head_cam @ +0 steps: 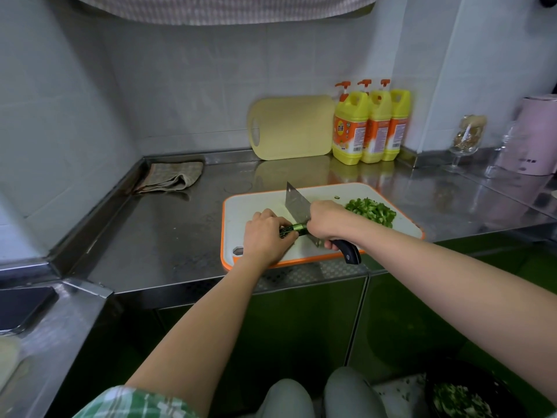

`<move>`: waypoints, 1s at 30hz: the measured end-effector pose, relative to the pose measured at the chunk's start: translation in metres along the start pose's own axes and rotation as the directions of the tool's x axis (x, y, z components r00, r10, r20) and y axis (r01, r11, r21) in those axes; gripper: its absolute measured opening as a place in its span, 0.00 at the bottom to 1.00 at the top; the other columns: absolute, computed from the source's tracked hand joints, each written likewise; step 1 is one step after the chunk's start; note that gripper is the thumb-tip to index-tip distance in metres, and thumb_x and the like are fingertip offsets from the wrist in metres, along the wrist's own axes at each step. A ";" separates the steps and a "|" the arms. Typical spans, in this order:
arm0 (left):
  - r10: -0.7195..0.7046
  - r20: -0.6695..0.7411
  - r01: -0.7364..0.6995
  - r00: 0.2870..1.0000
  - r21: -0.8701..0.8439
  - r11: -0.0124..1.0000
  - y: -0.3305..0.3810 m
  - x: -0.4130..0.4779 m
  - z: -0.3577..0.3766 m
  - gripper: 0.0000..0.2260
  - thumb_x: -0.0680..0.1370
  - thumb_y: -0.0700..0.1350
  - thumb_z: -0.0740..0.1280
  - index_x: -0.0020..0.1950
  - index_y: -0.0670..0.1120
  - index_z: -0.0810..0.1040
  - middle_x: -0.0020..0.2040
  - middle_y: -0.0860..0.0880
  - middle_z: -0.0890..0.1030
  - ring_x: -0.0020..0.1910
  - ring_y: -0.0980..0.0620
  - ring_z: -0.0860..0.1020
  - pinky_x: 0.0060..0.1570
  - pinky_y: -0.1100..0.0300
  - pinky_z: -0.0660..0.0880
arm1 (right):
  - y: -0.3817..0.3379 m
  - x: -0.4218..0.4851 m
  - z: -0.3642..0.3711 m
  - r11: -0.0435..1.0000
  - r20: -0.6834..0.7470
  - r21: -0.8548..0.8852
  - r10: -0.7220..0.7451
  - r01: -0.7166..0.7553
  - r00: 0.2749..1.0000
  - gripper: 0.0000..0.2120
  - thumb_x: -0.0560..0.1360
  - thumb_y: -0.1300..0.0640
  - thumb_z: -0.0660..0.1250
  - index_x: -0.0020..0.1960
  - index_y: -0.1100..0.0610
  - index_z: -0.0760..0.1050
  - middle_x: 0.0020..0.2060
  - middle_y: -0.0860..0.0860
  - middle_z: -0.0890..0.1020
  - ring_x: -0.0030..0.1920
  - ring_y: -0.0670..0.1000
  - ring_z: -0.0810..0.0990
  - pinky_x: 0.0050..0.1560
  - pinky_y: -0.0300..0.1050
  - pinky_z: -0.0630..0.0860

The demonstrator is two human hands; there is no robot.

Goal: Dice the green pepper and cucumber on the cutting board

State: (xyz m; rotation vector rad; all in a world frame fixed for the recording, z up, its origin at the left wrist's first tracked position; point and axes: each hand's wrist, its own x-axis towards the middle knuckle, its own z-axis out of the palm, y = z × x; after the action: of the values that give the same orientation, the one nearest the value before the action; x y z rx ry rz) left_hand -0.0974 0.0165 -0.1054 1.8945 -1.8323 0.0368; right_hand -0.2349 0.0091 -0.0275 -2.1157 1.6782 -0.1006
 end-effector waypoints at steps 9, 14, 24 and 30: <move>-0.007 0.009 0.007 1.000 -0.003 1.000 -0.001 0.001 0.002 0.16 0.77 0.58 0.66 0.61 0.53 0.81 0.55 0.47 0.76 0.56 0.47 0.71 0.52 0.53 0.69 | 0.013 0.000 -0.007 0.982 -0.117 0.182 -0.024 0.045 0.993 0.12 0.81 0.64 0.53 0.62 0.66 0.66 0.30 0.60 0.77 0.25 0.54 0.75 0.24 0.42 0.74; -0.003 0.005 0.003 1.000 -0.014 1.000 -0.001 0.000 0.001 0.15 0.77 0.58 0.66 0.60 0.53 0.81 0.53 0.47 0.76 0.54 0.46 0.71 0.51 0.53 0.68 | 0.002 -0.008 -0.017 0.998 0.009 0.060 -0.032 0.032 0.999 0.09 0.80 0.66 0.54 0.56 0.69 0.68 0.22 0.58 0.76 0.23 0.54 0.73 0.26 0.42 0.73; -0.012 0.007 0.012 1.000 -0.036 0.999 -0.001 0.001 0.001 0.15 0.77 0.57 0.67 0.60 0.54 0.82 0.51 0.47 0.76 0.53 0.46 0.71 0.50 0.53 0.69 | -0.001 0.005 0.009 0.999 -0.074 0.047 -0.018 0.021 0.997 0.10 0.80 0.66 0.56 0.59 0.67 0.70 0.29 0.59 0.77 0.22 0.53 0.75 0.21 0.41 0.73; -0.014 0.017 0.014 1.000 -0.036 0.999 -0.001 0.001 -0.001 0.15 0.77 0.58 0.67 0.61 0.54 0.81 0.53 0.47 0.76 0.54 0.46 0.71 0.52 0.53 0.69 | 0.009 0.001 0.000 0.979 -0.141 0.183 -0.064 0.089 0.988 0.06 0.81 0.64 0.53 0.56 0.62 0.65 0.31 0.59 0.76 0.23 0.53 0.75 0.21 0.42 0.71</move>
State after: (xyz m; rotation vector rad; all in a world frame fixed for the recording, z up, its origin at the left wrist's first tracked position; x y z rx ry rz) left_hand -0.0961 0.0162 -0.1049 1.8881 -1.8184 -0.0173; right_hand -0.2432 0.0067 -0.0310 -2.0688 1.5910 -0.4182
